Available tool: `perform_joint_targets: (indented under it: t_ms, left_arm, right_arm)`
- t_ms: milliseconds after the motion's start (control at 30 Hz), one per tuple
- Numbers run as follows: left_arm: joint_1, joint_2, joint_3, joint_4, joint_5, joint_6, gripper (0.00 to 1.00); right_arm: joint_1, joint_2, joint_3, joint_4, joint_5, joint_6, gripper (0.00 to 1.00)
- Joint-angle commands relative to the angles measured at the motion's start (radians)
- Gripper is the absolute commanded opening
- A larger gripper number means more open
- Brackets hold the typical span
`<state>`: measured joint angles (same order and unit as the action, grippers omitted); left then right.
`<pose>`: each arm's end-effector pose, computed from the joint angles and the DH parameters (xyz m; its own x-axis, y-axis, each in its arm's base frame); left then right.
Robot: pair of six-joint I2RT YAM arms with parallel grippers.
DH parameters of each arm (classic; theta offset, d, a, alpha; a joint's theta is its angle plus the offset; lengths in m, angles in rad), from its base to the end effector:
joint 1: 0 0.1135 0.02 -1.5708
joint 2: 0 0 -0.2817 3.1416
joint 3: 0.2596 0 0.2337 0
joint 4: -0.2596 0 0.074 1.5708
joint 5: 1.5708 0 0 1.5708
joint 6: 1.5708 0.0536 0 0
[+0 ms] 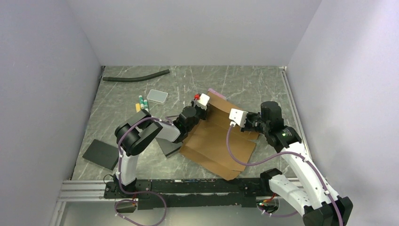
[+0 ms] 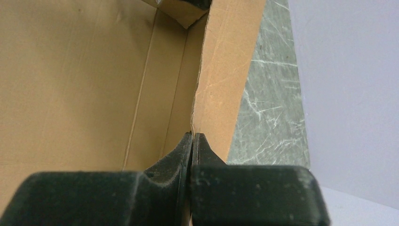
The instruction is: Fold the paper box
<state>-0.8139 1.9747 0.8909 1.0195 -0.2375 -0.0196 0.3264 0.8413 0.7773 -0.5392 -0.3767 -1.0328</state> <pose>0.2943 -0.2932 0.1929 -0.0548 0.0303 -0.9980 0.5444 0.8388 -0.0044 0.1485 0.0711 0.2987 0.2271 -0.7662 -0.6012 -0.7612 0.2454 -0.6003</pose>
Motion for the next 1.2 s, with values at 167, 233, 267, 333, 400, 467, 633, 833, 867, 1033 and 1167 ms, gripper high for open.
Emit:
perform_joint_targets:
  t_ms: [167, 233, 267, 333, 400, 467, 633, 833, 867, 1033, 1167]
  left_arm:
    - [-0.005, 0.038, 0.051, 0.056, -0.118, 0.042, 0.00]
    - [-0.008, 0.048, 0.059, 0.050, -0.138, 0.039, 0.00]
    - [-0.012, 0.056, 0.060, 0.053, -0.142, 0.044, 0.00]
    - [-0.017, 0.072, 0.052, 0.080, -0.147, 0.067, 0.00]
    - [-0.016, 0.089, 0.026, 0.139, -0.149, 0.088, 0.10]
    - [-0.017, 0.092, 0.009, 0.168, -0.156, 0.106, 0.30]
    - [-0.017, 0.086, -0.006, 0.192, -0.144, 0.140, 0.40]
    - [-0.017, 0.081, 0.015, 0.210, -0.151, 0.120, 0.41]
    - [-0.017, 0.079, 0.015, 0.219, -0.151, 0.111, 0.41]
    - [-0.017, 0.075, 0.022, 0.247, -0.142, 0.083, 0.40]
    - [-0.016, 0.093, 0.034, 0.290, -0.140, 0.074, 0.35]
  right_arm:
    - [0.013, 0.009, -0.004, -0.069, -0.064, 0.070, 0.00]
    - [0.013, 0.010, -0.006, -0.058, -0.064, 0.093, 0.00]
    - [0.013, 0.011, -0.004, -0.052, -0.064, 0.109, 0.00]
    - [0.012, 0.014, 0.001, -0.039, -0.062, 0.150, 0.00]
    - [0.012, 0.015, 0.011, -0.047, -0.073, 0.171, 0.00]
    - [0.012, 0.017, 0.017, -0.052, -0.082, 0.188, 0.00]
    - [0.012, 0.025, 0.023, -0.053, -0.085, 0.191, 0.00]
    - [0.013, 0.028, 0.020, -0.056, -0.082, 0.187, 0.00]
    - [0.013, 0.027, 0.019, -0.055, -0.082, 0.188, 0.00]
    - [0.013, 0.025, 0.017, -0.052, -0.082, 0.194, 0.00]
    - [0.012, 0.024, 0.019, -0.048, -0.088, 0.204, 0.00]
